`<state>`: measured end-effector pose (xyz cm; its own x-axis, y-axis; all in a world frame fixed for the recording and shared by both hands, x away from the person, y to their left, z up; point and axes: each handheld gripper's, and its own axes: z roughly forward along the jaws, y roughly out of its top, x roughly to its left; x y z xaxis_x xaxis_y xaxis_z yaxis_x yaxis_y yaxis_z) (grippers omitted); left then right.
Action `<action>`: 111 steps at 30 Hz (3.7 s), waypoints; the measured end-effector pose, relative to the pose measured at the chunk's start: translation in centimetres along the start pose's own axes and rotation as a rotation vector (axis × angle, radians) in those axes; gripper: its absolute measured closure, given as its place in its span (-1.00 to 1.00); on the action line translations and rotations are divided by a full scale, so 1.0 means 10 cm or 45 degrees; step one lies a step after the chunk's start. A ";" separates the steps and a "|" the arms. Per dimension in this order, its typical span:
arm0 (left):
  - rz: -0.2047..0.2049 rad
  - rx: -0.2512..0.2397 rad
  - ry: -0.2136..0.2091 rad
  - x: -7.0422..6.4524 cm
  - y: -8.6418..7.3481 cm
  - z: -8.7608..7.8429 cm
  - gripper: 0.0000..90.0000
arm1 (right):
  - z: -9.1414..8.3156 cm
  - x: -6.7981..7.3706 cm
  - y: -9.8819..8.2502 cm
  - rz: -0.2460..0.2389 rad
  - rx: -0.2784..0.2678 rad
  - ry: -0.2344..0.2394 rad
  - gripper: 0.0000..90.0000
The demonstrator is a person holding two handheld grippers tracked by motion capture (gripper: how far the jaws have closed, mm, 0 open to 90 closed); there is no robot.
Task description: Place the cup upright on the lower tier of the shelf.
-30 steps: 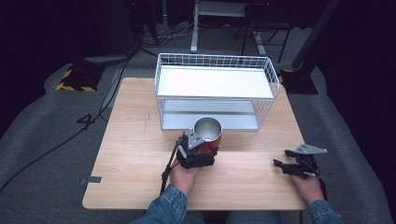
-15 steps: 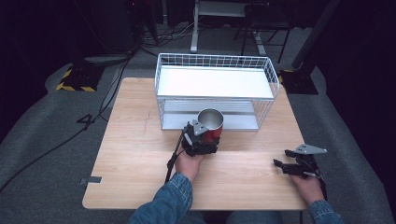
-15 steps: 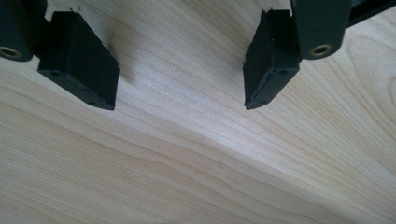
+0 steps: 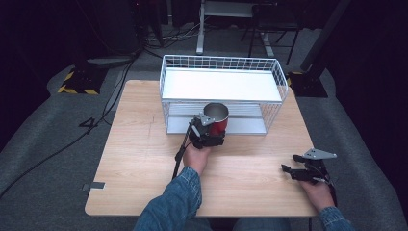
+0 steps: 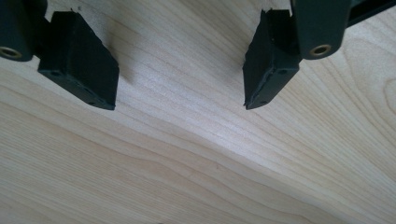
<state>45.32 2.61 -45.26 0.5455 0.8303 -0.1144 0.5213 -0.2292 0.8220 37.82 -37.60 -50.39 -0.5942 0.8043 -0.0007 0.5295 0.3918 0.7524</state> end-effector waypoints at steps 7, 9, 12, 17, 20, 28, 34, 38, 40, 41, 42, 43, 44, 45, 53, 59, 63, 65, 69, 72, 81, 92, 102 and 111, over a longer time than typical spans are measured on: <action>-0.017 -0.011 0.017 0.07 0.04 0.12 -0.63 | 0.00 0.00 0.00 -0.003 0.000 0.004 -0.39; -0.006 -0.010 0.038 0.08 0.06 0.15 -0.63 | 0.00 0.00 0.00 -0.005 0.000 0.006 -0.39; -0.003 -0.026 0.058 0.11 0.08 0.20 -0.63 | 0.00 0.00 0.00 -0.005 0.000 0.006 -0.39; -0.007 -0.052 0.072 0.17 0.11 0.25 -0.63 | 0.00 0.00 0.00 -0.009 -0.001 0.011 -0.39; -0.002 -0.059 0.077 0.20 0.12 0.29 -0.63 | 0.00 0.00 0.00 -0.011 0.000 0.013 -0.39; 0.008 -0.071 0.105 0.23 0.16 0.41 -0.63 | 0.00 0.00 0.00 -0.011 0.000 0.015 -0.39; 0.002 -0.079 0.113 0.26 0.19 0.47 -0.63 | 0.00 0.00 0.00 -0.014 0.000 0.016 -0.39; -0.026 -0.078 0.115 0.27 0.20 0.55 -0.63 | 0.00 0.01 0.00 -0.014 0.002 0.018 -0.39; -0.035 -0.077 0.124 0.28 0.19 0.58 -0.63 | 0.00 0.01 0.00 -0.016 0.002 0.019 -0.39; -0.037 -0.074 0.128 0.28 0.19 0.58 -0.63 | 0.00 0.01 0.00 -0.015 0.002 0.019 -0.39; -0.043 -0.073 0.134 0.29 0.19 0.59 -0.63 | 0.00 0.01 0.00 -0.016 0.002 0.019 -0.39; -0.043 -0.068 0.144 0.29 0.19 0.60 -0.63 | 0.00 0.01 0.00 -0.015 0.002 0.019 -0.39; -0.049 -0.066 0.172 0.29 0.18 0.61 -0.63 | 0.00 0.01 0.00 -0.016 0.001 0.019 -0.39; -0.043 -0.069 0.178 0.30 0.18 0.61 -0.63 | 0.00 0.01 0.00 -0.016 0.002 0.019 -0.39; 0.002 -0.040 0.147 0.29 0.21 0.65 -0.63 | 0.00 0.01 0.00 -0.016 0.002 0.019 -0.38; 0.020 -0.049 0.198 0.28 0.22 0.65 -0.75 | 0.00 0.01 0.00 -0.019 0.002 0.021 -0.38; -0.011 -0.091 0.193 0.28 0.21 0.60 -0.92 | 0.00 0.01 0.00 -0.019 0.002 0.021 -0.38; -0.034 -0.107 0.166 0.30 0.20 0.56 -0.97 | 0.00 0.01 0.00 -0.021 0.002 0.022 -0.38; -0.045 -0.121 0.150 0.31 0.16 0.46 -1.00 | 0.00 0.01 0.00 -0.023 0.002 0.023 -0.39; -0.038 -0.133 0.112 0.29 0.12 0.37 -1.00 | 0.00 0.01 0.00 -0.022 0.002 0.024 -0.39; -0.034 -0.142 0.095 0.28 0.07 0.11 -1.00 | 0.00 0.01 0.00 -0.019 0.003 0.024 -0.39; 0.002 -0.124 0.064 0.31 -0.02 -0.46 -0.99 | 0.02 0.03 0.02 -0.009 0.009 0.003 -0.45; -0.011 -0.111 -0.003 0.41 -0.19 -0.86 -0.99 | 0.02 0.02 0.02 -0.005 0.009 0.006 -0.46; 0.015 -0.109 -0.018 0.48 -0.30 -1.18 -0.99 | 0.03 0.02 0.02 -0.005 0.008 0.006 -0.47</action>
<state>38.61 13.26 -41.70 0.5606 0.8205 -0.1115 0.4570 -0.1943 0.8680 38.01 -37.20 -50.41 -0.5991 0.8006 -0.0003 0.5308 0.3976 0.7484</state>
